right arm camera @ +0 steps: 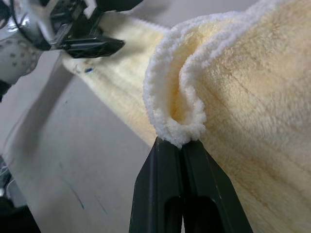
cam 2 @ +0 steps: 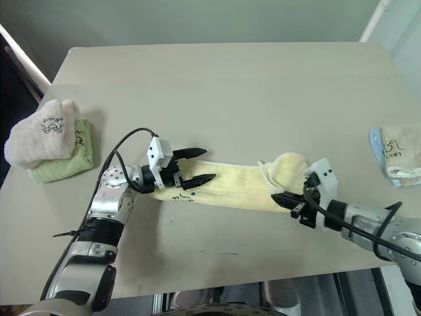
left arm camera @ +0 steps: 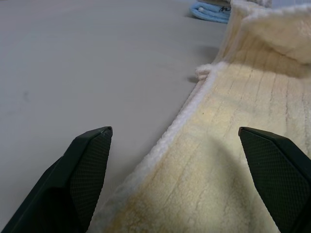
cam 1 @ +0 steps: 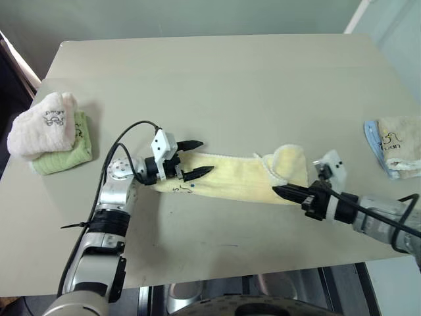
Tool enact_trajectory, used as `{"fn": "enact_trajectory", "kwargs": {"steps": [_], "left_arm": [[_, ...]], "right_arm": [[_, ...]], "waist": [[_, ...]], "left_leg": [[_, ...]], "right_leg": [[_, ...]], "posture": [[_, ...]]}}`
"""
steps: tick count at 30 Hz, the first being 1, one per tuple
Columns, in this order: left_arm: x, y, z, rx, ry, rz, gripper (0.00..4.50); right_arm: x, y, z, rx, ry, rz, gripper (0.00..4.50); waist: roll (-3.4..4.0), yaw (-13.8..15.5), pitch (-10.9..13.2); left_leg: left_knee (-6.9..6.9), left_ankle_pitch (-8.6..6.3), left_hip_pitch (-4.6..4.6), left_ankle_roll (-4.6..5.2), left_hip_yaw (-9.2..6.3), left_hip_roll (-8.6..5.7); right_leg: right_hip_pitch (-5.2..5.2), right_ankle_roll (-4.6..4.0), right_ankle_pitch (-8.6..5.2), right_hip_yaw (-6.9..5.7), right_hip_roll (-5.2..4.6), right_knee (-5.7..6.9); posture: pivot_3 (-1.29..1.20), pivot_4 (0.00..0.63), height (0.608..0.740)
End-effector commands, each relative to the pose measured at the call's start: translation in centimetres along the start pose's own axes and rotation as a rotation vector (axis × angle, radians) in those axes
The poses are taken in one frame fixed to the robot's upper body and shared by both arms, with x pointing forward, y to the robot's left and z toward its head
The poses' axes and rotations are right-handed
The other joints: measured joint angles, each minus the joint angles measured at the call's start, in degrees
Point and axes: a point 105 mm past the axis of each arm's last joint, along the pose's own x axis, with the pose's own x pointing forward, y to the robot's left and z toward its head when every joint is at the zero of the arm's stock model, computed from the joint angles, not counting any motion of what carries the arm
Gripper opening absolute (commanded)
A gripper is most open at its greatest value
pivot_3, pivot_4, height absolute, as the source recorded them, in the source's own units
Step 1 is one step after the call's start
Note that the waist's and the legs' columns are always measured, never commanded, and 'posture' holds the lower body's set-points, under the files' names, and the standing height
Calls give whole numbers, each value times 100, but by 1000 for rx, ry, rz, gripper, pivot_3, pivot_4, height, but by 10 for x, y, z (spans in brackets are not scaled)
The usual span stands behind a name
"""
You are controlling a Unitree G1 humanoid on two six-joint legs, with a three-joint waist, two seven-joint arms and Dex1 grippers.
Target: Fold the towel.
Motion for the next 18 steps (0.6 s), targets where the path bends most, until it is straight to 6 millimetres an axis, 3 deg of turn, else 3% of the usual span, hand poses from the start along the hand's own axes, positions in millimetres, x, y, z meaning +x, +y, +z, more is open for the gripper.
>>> {"fn": "enact_trajectory", "kwargs": {"steps": [1, 7, 13, 18], "left_arm": [[-3, 6, 7, 41, -20, 11, 4500], [-4, 7, 2, 47, -18, 11, 4500], [-3, 5, 0, 52, -32, -4, 4500], [3, 2, 5, 59, -71, -18, 4500]], "right_arm": [[8, 4, 3, -31, -6, 17, 33], [15, -1, -10, -76, 61, -7, 33], [20, 2, -9, -83, 54, 13, 33], [22, 16, -6, -95, 39, 86, 1341]], "waist": [[0, 1, 0], [0, 4, 0], [0, 0, 0], [0, 1, 0]], "left_leg": [[1, 0, 0, 0, 0, 0], [2, 1, 0, 1, 0, 0], [1, 1, 1, 0, 0, 1], [2, 2, 1, 0, 0, 0]], "right_leg": [[0, 0, 2, 0, 0, 0], [0, -4, 5, -1, -1, 0], [0, -11, 11, -1, 0, 1], [1, -9, 16, -1, -1, 0]], "posture": [[0, 150, 740], [0, 150, 740], [0, 150, 740], [0, 150, 740]]}}
